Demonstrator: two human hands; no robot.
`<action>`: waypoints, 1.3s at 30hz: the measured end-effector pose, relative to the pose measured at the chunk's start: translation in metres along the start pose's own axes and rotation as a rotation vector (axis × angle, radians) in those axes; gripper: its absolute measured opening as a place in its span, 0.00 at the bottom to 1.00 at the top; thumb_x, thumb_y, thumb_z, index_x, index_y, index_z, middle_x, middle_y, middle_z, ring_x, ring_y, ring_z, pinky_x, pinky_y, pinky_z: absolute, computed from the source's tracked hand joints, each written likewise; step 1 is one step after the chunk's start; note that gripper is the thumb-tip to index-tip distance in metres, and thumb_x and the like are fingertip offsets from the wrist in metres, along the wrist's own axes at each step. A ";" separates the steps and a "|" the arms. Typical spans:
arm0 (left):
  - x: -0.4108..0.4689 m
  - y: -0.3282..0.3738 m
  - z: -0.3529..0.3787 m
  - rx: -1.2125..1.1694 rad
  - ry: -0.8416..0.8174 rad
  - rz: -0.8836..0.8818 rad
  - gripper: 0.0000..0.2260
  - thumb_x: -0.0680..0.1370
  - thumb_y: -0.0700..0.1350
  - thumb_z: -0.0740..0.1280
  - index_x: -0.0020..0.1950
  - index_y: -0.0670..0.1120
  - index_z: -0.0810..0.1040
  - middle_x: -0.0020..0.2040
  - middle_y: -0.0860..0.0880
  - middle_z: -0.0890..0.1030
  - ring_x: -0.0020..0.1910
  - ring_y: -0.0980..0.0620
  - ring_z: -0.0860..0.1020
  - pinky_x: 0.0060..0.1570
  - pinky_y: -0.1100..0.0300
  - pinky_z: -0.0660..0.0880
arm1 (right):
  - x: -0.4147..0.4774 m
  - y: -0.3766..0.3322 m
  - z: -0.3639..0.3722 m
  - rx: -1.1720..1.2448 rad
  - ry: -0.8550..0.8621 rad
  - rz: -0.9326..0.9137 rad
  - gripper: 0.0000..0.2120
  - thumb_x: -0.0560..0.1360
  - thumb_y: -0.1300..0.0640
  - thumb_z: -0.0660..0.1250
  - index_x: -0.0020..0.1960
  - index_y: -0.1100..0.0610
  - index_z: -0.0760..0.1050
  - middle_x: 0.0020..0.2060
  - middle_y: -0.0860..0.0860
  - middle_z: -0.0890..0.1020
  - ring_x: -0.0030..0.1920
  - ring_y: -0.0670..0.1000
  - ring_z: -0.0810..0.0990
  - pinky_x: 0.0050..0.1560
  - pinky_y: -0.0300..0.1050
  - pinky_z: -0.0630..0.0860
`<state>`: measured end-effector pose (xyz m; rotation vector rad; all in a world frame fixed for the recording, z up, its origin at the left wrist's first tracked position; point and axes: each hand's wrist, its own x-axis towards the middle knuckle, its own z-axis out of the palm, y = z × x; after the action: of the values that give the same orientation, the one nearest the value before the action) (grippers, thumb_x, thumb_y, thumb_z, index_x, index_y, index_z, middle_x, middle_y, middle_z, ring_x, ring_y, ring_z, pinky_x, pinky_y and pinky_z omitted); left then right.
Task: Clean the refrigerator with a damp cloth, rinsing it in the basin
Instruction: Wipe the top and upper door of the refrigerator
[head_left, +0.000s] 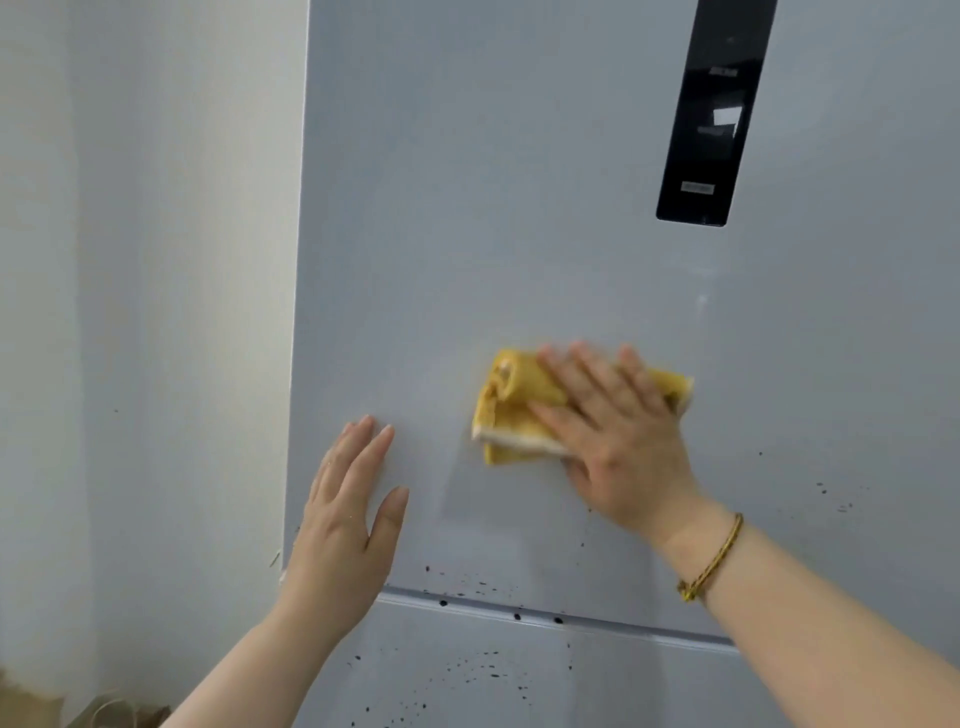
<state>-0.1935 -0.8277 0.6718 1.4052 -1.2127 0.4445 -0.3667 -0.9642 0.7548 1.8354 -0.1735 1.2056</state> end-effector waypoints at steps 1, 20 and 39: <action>-0.001 0.004 0.004 0.011 0.011 -0.011 0.25 0.70 0.60 0.50 0.65 0.55 0.59 0.67 0.59 0.57 0.69 0.62 0.52 0.66 0.59 0.53 | 0.000 0.008 -0.003 -0.005 0.023 0.085 0.12 0.77 0.56 0.52 0.58 0.53 0.70 0.64 0.53 0.71 0.64 0.57 0.67 0.70 0.53 0.52; -0.015 0.038 0.042 0.315 -0.058 0.132 0.24 0.79 0.60 0.44 0.67 0.48 0.64 0.69 0.47 0.61 0.71 0.55 0.49 0.69 0.67 0.43 | -0.065 0.066 -0.029 -0.063 0.030 0.184 0.17 0.79 0.53 0.46 0.61 0.53 0.69 0.66 0.56 0.71 0.66 0.58 0.65 0.71 0.51 0.50; -0.032 0.052 0.098 0.569 -0.009 0.316 0.26 0.78 0.64 0.42 0.74 0.59 0.45 0.68 0.40 0.62 0.75 0.53 0.39 0.72 0.55 0.41 | -0.121 0.120 -0.051 -0.097 0.016 0.314 0.17 0.77 0.51 0.54 0.63 0.55 0.66 0.68 0.55 0.63 0.68 0.58 0.61 0.73 0.48 0.47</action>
<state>-0.2865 -0.8917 0.6463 1.6886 -1.3845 1.0681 -0.5280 -1.0367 0.7375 1.7570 -0.5180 1.3992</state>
